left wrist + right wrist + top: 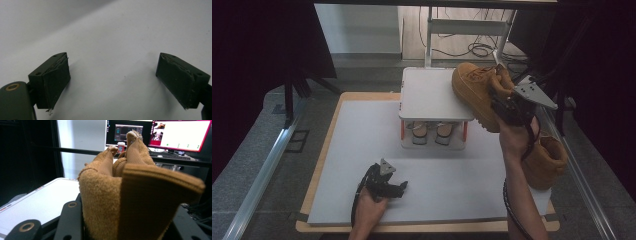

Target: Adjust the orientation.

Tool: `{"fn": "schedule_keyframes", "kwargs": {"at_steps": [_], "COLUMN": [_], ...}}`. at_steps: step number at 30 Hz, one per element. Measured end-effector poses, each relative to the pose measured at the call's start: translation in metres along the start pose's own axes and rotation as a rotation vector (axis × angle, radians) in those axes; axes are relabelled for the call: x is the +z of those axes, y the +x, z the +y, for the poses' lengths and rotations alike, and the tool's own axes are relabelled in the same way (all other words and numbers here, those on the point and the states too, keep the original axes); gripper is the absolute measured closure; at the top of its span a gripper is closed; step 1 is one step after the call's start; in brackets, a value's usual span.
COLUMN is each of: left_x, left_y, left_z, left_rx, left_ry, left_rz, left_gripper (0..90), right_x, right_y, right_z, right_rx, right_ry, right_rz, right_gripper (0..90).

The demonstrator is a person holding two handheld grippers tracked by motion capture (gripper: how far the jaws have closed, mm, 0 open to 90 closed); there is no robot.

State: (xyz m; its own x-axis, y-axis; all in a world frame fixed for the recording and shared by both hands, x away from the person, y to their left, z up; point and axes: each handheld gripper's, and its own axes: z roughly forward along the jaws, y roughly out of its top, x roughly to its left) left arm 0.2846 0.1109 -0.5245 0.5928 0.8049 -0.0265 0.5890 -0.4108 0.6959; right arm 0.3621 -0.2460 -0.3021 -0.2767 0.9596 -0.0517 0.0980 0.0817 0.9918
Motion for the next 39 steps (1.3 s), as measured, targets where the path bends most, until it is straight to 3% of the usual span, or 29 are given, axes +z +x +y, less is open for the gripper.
{"fn": "schedule_keyframes", "kwargs": {"at_steps": [18,31,39], "left_x": [0.0,0.0,0.0], "left_y": [0.0,0.0,0.0], "left_z": [0.0,0.0,0.0], "left_rx": [0.003,0.002,0.003], "left_ry": [0.0,-0.001,-0.001], "left_rz": [0.001,0.0,0.001], "left_gripper": [11.6,11.7,11.7], "right_x": [0.03,0.058,0.074], "right_y": [0.041,0.079,0.094], "right_z": [0.003,0.006,0.003], "right_rx": [-0.011,-0.023,-0.008], "right_ry": [0.002,-0.005,0.0], "right_rz": [0.078,0.144,0.159], "right_gripper": [56.4,56.3,56.1]}}
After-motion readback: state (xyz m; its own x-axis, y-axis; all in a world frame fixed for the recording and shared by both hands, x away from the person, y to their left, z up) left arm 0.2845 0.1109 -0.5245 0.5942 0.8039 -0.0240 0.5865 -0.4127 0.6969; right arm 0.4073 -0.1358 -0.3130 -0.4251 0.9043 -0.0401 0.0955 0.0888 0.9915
